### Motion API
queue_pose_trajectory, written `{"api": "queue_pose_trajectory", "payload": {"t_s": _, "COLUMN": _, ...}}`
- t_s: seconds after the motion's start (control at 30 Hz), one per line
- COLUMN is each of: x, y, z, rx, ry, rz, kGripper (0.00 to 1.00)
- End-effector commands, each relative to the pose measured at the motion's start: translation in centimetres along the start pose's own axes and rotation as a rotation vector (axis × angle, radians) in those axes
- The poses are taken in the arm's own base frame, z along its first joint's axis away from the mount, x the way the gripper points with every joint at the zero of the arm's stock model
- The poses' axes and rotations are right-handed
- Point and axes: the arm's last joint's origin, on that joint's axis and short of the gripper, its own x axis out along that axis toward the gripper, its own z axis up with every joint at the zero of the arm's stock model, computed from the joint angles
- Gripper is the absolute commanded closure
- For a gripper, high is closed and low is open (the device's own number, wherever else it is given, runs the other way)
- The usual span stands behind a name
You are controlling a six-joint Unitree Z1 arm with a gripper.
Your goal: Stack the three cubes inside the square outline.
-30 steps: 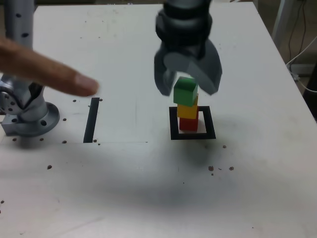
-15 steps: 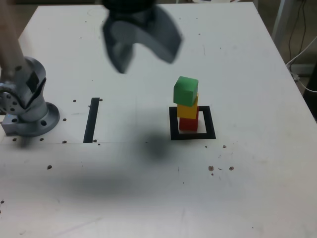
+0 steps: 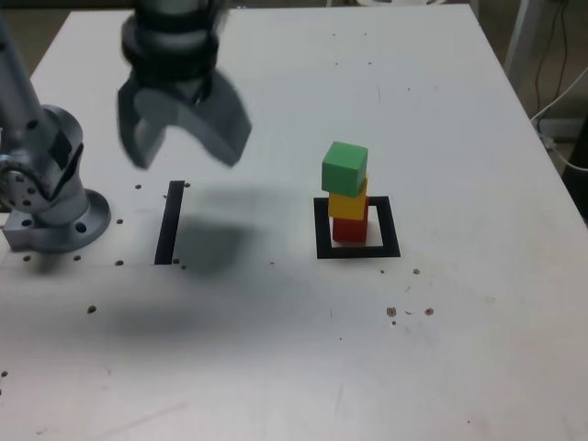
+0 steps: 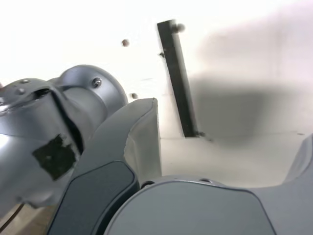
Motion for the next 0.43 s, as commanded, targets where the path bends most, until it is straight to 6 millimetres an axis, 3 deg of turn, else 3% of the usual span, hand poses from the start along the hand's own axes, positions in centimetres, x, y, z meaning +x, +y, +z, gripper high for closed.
{"api": "queue_pose_trajectory", "payload": {"t_s": 0.0, "x": 0.7, "y": 0.0, "z": -0.2, "rx": -0.009, "ry": 0.004, "rz": -0.010, "kGripper": 0.01}}
{"api": "queue_pose_trajectory", "payload": {"t_s": 0.4, "x": 3.8, "y": -0.3, "z": 0.4, "rx": -0.026, "ry": 0.027, "rz": -0.059, "kGripper": 0.00}}
